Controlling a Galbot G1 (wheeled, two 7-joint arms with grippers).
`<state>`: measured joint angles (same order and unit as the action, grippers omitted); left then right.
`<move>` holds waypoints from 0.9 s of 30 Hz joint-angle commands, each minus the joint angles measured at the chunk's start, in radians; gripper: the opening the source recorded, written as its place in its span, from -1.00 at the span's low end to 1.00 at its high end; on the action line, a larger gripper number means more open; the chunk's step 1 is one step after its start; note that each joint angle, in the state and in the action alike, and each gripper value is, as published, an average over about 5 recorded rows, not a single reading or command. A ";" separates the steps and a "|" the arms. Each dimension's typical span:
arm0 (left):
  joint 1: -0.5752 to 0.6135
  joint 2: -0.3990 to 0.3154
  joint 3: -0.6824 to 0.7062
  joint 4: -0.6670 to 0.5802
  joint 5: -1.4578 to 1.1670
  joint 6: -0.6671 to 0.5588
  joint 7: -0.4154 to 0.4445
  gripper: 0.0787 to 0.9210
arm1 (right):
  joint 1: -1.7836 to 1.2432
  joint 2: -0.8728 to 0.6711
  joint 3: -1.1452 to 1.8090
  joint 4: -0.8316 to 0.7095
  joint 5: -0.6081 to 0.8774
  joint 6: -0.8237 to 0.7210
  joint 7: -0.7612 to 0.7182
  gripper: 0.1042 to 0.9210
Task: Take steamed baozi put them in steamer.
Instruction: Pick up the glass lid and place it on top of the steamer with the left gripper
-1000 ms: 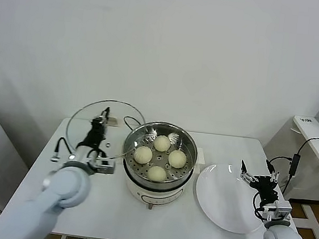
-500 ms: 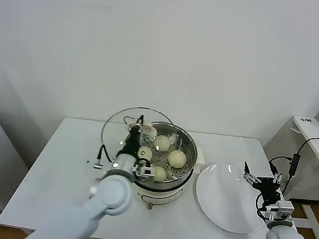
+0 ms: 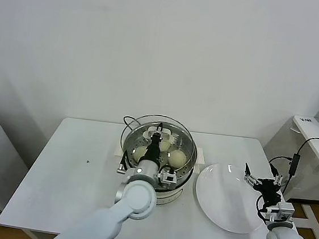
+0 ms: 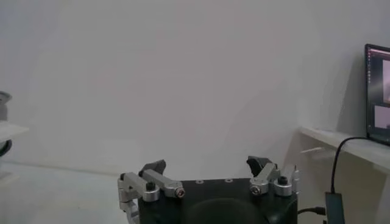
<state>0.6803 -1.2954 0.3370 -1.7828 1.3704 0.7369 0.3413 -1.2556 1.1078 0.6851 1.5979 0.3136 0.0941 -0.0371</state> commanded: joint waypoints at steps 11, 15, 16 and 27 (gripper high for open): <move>0.049 -0.074 -0.024 0.058 0.034 0.024 0.000 -0.90 | -0.002 0.010 0.003 -0.003 -0.006 0.004 -0.004 0.76; 0.051 -0.078 -0.027 0.059 0.033 0.022 -0.004 -0.90 | -0.003 0.010 0.004 -0.005 -0.007 0.005 -0.004 0.76; 0.051 -0.079 -0.028 0.060 0.032 0.022 -0.005 -0.90 | -0.003 0.010 0.004 -0.005 -0.008 0.005 -0.004 0.76; 0.054 -0.086 -0.037 0.079 0.002 0.025 -0.023 -0.90 | -0.006 0.015 0.012 -0.008 -0.012 0.008 -0.005 0.76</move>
<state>0.7294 -1.3760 0.3058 -1.7134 1.3857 0.7363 0.3249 -1.2606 1.1210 0.6954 1.5904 0.3027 0.1007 -0.0416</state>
